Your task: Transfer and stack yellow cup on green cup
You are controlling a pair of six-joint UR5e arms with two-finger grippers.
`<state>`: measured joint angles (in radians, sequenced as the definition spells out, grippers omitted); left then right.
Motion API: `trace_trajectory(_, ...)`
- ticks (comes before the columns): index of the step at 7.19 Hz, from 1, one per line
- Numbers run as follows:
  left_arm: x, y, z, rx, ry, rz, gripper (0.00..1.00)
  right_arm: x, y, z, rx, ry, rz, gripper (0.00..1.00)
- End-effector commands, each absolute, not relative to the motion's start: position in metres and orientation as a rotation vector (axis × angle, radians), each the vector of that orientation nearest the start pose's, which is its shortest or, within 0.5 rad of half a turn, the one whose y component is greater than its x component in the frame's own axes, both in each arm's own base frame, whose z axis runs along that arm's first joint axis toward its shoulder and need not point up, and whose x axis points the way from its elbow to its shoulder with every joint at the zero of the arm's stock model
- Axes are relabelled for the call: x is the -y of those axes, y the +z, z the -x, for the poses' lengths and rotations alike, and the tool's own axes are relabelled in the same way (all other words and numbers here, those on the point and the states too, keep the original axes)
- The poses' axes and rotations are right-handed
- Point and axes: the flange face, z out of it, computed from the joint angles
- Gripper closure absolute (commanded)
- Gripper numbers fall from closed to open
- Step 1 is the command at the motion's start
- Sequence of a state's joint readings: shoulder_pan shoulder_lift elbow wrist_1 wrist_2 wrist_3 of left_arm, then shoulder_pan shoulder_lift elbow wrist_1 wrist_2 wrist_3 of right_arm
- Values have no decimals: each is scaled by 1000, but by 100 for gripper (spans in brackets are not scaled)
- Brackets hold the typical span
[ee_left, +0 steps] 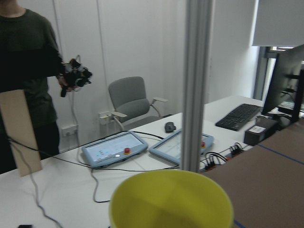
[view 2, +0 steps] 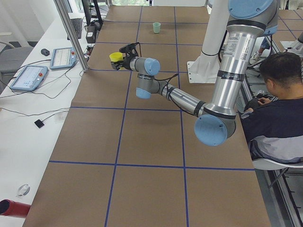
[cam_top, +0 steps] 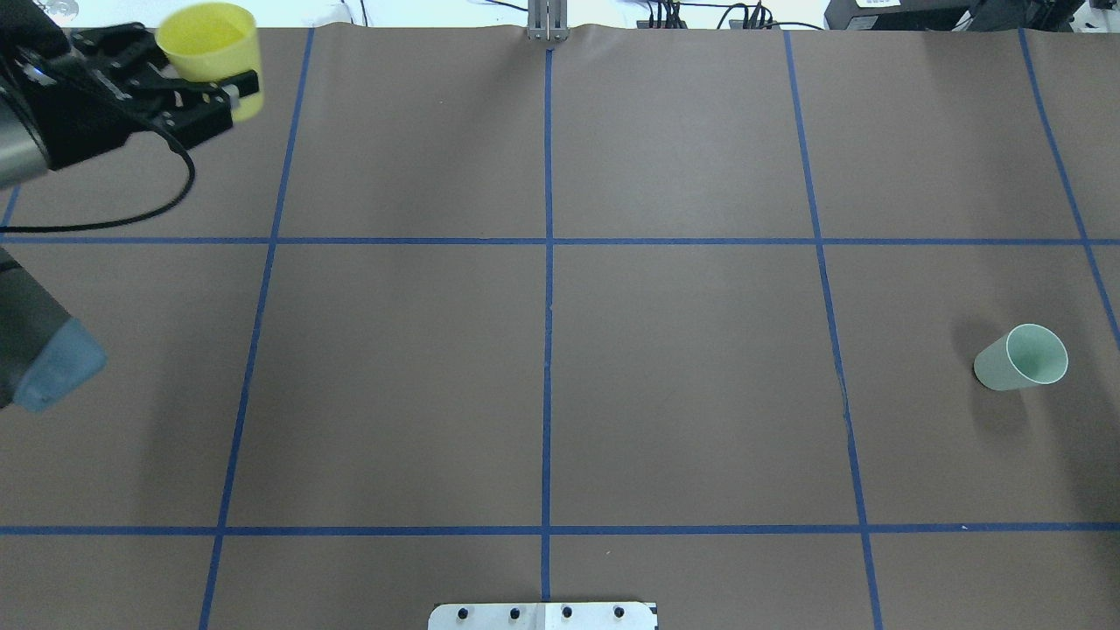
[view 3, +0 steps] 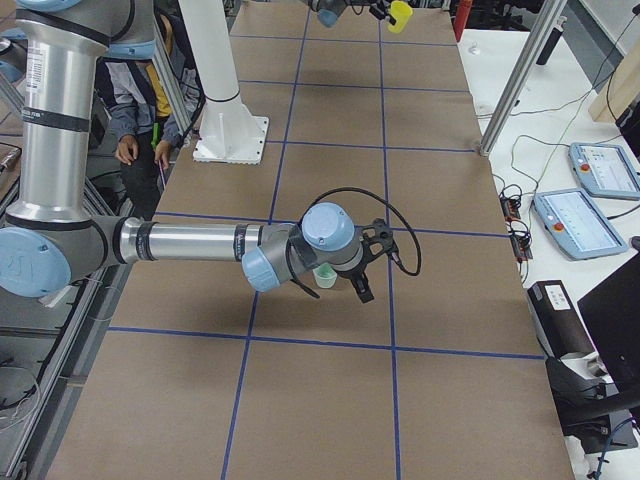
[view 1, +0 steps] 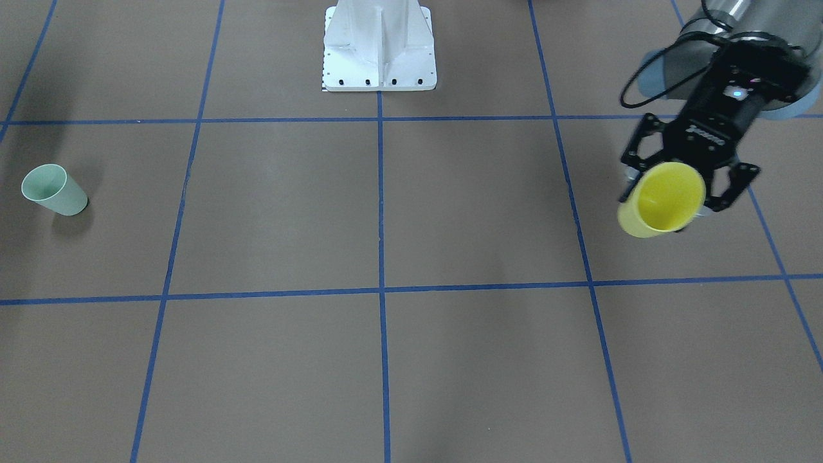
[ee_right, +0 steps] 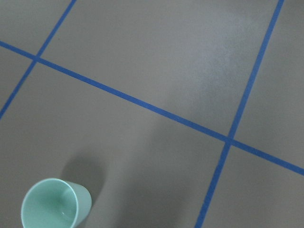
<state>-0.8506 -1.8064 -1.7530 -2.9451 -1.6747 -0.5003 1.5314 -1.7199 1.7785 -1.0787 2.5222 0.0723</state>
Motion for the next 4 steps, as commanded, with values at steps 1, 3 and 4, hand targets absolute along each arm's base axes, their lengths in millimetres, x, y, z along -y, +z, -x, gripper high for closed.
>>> trace_trajectory(1, 418, 254, -358, -1256, 447, -1450, 87, 478, 473, 0, 1063, -172, -446, 1)
trace_trajectory(3, 368, 213, -422, -1392, 533, -1443, 92, 519, 372, 69, 1171, -181, -418, 1)
trace_trajectory(4, 353, 197, -437, -1435, 544, -1439, 92, 528, 316, 118, 1242, -148, -351, 1)
